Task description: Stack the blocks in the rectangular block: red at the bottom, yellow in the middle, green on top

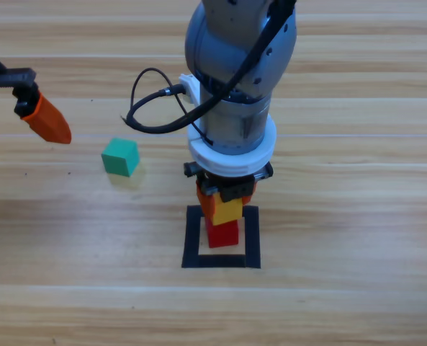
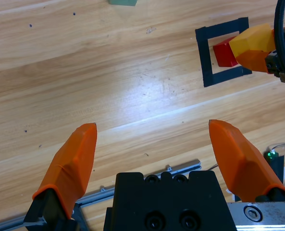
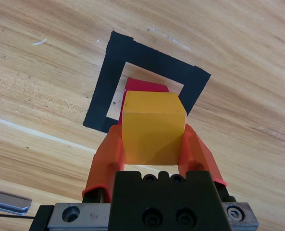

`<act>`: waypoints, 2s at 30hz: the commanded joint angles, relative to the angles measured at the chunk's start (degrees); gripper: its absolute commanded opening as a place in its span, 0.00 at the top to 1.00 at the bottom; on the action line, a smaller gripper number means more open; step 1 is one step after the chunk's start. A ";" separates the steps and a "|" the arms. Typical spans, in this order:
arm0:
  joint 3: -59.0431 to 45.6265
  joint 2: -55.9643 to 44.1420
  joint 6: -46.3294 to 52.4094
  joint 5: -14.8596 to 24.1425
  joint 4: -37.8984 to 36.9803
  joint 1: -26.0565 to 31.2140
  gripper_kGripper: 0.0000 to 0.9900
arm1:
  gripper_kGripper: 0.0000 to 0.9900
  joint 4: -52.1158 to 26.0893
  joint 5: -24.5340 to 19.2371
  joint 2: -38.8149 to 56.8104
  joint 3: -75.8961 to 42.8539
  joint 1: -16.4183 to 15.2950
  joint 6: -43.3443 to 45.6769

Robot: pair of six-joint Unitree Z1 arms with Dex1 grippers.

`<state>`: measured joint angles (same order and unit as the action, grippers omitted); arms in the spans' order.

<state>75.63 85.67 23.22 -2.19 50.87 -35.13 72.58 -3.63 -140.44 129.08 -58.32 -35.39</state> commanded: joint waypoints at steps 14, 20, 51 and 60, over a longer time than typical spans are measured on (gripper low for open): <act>-1.89 1.43 -0.72 -0.80 -1.21 1.56 0.00 | 0.97 1.42 -0.15 -3.35 1.43 -2.94 -0.47; -1.89 1.43 -0.81 -0.80 -1.21 1.64 0.00 | 0.97 1.86 -0.51 -3.53 1.43 -2.94 -0.56; -1.62 1.60 -0.81 -0.89 -1.47 1.64 0.00 | 0.00 6.17 -4.72 -3.53 6.62 -3.03 -0.12; 5.93 7.40 -0.90 0.78 -1.82 1.91 0.00 | 0.00 5.91 -9.56 13.09 5.39 -4.61 3.92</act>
<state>76.97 86.47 22.97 -2.42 48.76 -34.76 78.47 -11.95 -137.38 136.56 -60.35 -34.05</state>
